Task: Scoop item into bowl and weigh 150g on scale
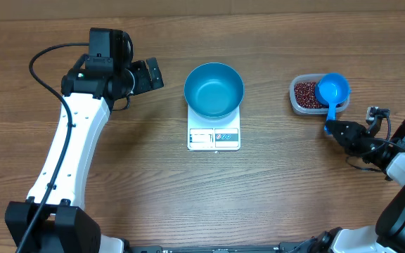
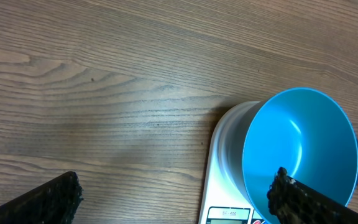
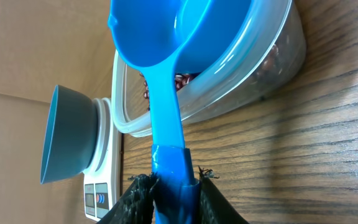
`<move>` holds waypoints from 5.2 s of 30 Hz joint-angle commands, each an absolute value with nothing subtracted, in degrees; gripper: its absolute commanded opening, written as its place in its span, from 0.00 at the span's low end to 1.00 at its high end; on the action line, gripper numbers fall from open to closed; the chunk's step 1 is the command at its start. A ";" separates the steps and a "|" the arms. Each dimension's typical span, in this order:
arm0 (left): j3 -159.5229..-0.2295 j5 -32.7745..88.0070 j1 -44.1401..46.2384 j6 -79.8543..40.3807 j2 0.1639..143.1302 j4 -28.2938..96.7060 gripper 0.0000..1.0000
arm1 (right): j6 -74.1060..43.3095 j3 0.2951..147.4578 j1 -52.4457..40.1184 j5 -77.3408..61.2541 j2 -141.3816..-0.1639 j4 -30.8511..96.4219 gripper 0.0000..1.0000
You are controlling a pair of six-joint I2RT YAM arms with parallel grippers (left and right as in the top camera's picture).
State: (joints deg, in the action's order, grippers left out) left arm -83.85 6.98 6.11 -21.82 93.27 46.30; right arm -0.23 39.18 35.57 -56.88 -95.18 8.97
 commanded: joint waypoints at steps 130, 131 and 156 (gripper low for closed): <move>-84.86 6.39 5.98 -20.32 92.51 46.26 0.99 | -0.62 91.64 -2.09 20.86 -98.15 69.54 0.86; -84.86 6.39 6.00 -20.32 92.51 46.26 1.00 | -2.85 91.70 -1.72 19.73 -97.19 70.35 0.88; -84.86 6.39 6.00 -20.32 92.51 46.26 1.00 | -10.94 57.19 13.63 -18.20 -93.27 41.50 0.80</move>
